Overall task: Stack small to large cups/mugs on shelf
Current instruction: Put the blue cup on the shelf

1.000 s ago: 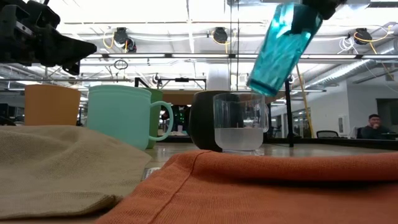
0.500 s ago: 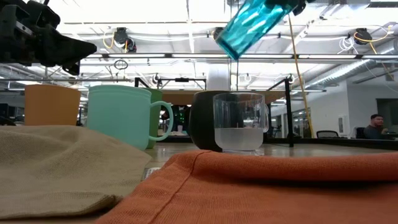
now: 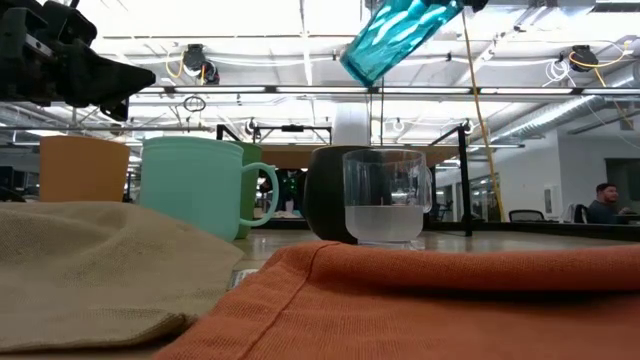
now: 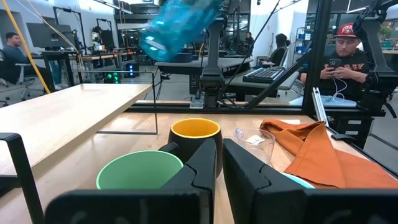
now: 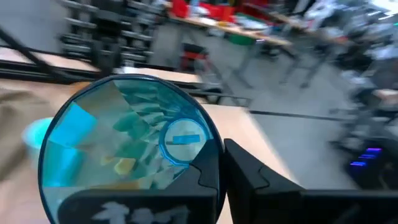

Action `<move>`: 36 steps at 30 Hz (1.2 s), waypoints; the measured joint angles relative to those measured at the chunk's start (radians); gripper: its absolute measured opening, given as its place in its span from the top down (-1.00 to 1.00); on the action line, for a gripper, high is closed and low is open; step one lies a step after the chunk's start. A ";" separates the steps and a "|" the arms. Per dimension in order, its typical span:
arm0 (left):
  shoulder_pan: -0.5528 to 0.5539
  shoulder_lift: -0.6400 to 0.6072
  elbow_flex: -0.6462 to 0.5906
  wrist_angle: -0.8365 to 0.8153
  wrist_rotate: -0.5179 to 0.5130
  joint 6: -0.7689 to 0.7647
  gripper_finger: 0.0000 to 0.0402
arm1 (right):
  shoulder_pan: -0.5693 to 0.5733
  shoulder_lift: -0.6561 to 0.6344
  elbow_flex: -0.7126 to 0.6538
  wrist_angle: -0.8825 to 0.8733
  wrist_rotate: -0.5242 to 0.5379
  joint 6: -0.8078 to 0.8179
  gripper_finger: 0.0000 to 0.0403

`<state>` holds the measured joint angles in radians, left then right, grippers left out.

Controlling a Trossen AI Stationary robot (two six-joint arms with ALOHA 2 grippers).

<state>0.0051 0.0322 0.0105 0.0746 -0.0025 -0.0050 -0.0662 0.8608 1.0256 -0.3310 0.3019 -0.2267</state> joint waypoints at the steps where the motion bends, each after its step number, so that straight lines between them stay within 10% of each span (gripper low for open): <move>1: 0.000 0.000 0.000 0.000 0.000 0.000 0.85 | 0.010 0.002 0.000 0.009 0.027 -0.016 1.00; 20: 0.000 0.000 0.000 0.000 0.000 0.000 0.85 | 0.191 0.165 0.000 0.342 0.776 -0.403 1.00; 36: 0.000 0.000 0.000 0.000 0.000 0.000 0.85 | 0.199 0.182 0.000 0.422 0.814 -0.501 1.00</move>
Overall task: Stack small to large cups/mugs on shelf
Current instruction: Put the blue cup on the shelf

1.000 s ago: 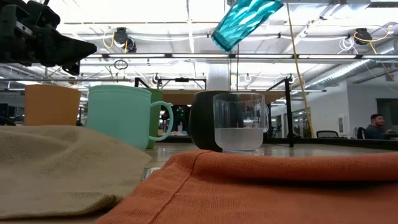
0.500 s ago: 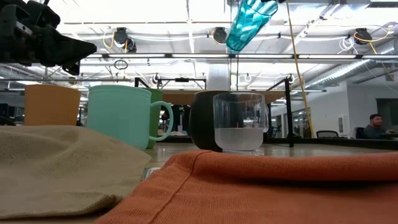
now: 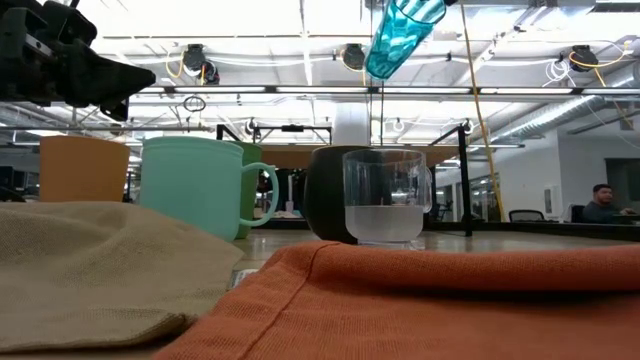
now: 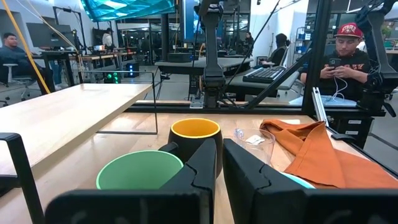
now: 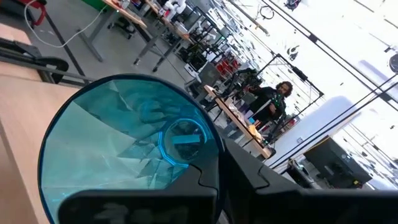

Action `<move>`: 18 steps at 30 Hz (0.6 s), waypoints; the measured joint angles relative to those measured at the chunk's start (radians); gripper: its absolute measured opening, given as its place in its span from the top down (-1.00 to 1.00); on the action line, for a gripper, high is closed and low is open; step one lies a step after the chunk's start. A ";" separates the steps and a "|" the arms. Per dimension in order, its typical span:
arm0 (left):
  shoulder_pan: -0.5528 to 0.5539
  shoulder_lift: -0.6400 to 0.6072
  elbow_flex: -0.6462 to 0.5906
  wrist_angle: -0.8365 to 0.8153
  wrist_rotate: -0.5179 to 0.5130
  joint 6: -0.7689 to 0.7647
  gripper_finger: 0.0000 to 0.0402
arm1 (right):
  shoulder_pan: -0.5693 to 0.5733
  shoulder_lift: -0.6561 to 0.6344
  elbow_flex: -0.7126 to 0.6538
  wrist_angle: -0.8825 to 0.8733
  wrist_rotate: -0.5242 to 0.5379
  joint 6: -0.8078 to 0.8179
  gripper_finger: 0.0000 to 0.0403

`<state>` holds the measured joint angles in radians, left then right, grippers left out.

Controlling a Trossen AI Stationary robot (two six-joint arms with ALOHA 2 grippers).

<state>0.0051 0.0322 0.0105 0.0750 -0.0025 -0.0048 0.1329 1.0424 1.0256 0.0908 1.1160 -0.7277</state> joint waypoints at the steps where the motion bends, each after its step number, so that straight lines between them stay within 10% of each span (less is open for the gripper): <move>1: 0.000 0.000 0.000 0.000 0.000 0.000 0.85 | 0.000 0.000 0.000 0.008 0.000 -0.006 1.00; 18: 0.000 0.000 0.000 -0.001 0.000 0.000 0.85 | -0.014 0.005 0.261 -0.355 -0.044 0.170 1.00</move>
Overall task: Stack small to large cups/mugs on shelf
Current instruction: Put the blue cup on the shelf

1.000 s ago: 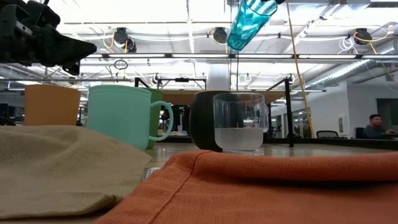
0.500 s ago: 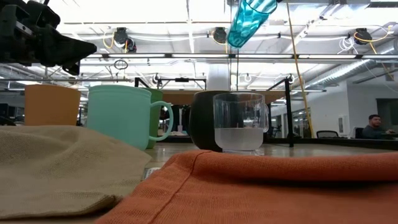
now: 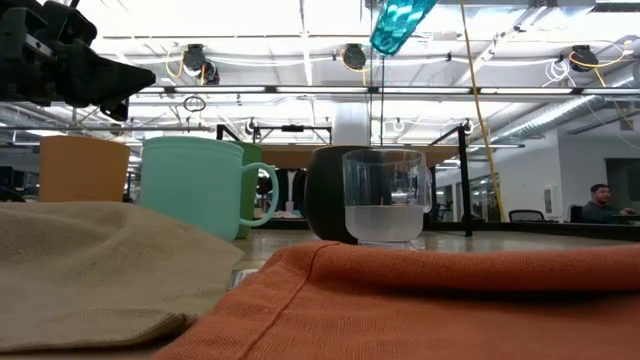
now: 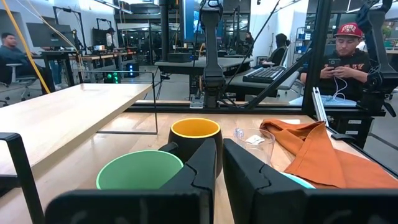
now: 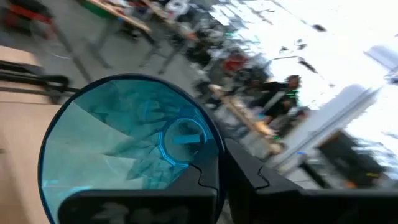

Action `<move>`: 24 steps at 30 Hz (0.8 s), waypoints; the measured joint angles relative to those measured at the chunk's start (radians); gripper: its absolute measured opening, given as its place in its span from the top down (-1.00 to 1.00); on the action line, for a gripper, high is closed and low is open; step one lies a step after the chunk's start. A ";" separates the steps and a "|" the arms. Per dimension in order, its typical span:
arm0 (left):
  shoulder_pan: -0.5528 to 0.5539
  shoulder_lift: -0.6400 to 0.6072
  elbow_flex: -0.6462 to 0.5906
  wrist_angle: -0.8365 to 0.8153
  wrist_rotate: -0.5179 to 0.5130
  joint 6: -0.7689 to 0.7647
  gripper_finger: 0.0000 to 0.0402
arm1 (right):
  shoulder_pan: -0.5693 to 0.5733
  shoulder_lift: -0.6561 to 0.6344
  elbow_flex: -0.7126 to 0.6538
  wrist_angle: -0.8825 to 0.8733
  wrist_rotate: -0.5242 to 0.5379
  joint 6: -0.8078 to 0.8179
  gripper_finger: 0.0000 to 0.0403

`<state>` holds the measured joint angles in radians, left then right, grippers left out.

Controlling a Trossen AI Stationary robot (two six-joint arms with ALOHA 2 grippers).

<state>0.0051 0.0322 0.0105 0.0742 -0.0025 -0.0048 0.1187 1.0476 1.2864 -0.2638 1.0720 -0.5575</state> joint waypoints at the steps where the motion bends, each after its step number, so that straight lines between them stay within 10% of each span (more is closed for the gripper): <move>1: 0.000 0.000 0.000 0.000 0.000 0.000 0.85 | -0.011 0.004 0.029 -0.067 -0.044 0.057 1.00; 24: 0.000 0.000 0.000 -0.005 0.000 -0.004 0.85 | -0.565 0.308 0.496 -0.712 -0.701 0.359 1.00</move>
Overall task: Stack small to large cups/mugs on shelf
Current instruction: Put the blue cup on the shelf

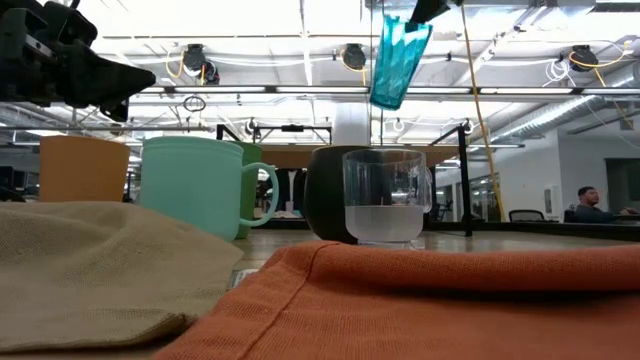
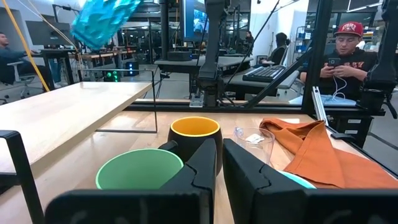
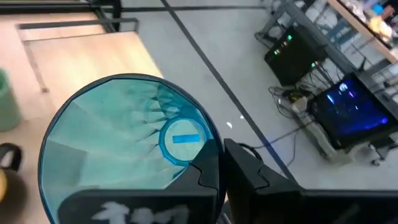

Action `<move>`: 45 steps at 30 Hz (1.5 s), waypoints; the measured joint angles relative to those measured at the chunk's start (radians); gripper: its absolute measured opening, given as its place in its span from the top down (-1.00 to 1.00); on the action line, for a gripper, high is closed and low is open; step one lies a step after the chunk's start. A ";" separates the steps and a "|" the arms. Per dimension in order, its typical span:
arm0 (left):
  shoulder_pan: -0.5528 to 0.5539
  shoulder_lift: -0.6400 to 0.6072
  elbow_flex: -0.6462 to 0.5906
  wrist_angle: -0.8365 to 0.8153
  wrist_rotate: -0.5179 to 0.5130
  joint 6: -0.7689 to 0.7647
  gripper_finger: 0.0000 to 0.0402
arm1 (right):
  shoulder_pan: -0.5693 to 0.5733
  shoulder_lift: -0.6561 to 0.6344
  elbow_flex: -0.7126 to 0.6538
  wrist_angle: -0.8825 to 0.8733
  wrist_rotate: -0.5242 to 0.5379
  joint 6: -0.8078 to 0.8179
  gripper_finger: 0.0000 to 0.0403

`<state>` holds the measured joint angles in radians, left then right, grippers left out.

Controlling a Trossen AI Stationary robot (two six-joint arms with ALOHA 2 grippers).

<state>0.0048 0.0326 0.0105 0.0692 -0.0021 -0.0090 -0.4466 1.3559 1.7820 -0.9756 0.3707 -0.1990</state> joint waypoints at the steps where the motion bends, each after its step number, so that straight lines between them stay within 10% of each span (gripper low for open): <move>1: 0.000 0.000 0.000 0.000 0.000 0.000 0.85 | -0.022 0.010 0.008 -0.003 -0.013 -0.004 1.00; 24: 0.000 0.000 0.000 0.000 0.000 0.005 0.85 | -0.339 0.339 0.423 -0.315 -0.309 -0.022 1.00; 45: 0.000 0.000 0.000 -0.017 0.000 0.005 0.85 | -0.429 0.386 0.438 -0.354 -0.461 0.010 1.00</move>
<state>0.0048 0.0322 0.0105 0.0525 -0.0021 -0.0041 -0.8761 1.7418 2.2196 -1.3294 -0.0898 -0.1886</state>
